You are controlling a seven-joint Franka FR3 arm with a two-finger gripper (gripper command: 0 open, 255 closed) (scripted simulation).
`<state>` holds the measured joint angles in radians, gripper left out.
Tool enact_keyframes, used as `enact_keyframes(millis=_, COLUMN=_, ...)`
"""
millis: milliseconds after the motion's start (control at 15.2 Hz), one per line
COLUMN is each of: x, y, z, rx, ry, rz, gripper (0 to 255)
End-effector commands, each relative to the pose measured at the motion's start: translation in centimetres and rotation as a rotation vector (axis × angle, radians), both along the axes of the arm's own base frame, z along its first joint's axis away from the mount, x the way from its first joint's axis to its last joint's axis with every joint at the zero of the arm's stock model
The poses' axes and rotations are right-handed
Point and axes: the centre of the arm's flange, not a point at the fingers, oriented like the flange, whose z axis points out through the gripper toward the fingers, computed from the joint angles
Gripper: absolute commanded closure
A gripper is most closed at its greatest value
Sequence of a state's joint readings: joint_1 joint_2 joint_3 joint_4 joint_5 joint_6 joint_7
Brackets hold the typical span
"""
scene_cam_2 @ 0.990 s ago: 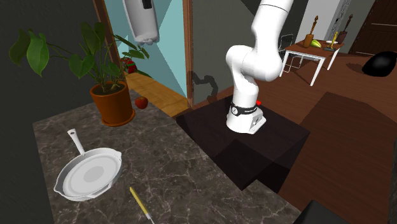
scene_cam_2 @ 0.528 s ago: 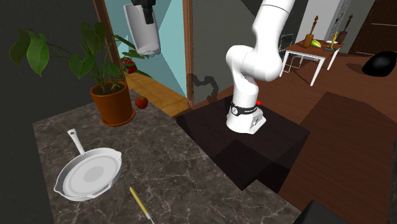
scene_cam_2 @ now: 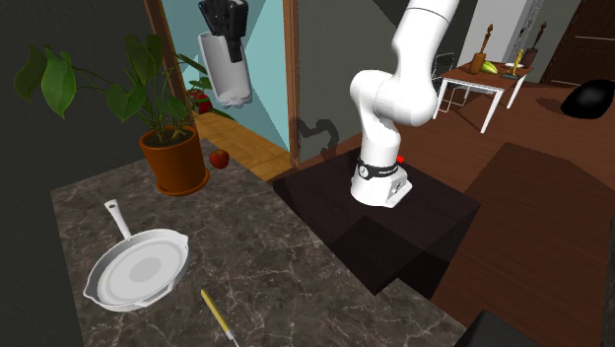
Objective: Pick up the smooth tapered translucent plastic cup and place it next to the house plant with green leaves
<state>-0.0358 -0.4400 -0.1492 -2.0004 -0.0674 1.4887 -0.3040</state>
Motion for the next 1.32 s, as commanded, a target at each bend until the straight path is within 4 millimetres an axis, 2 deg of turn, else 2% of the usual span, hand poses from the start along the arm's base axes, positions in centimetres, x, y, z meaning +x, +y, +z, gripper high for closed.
enact_keyframes(millis=0, x=0.0, y=0.0, z=-1.0, rx=0.000, ry=-0.001, rz=0.000, gripper=255)
enact_keyframes(millis=1254, x=0.0, y=0.0, z=-11.0, rx=0.000, ry=-0.001, rz=0.000, gripper=255)
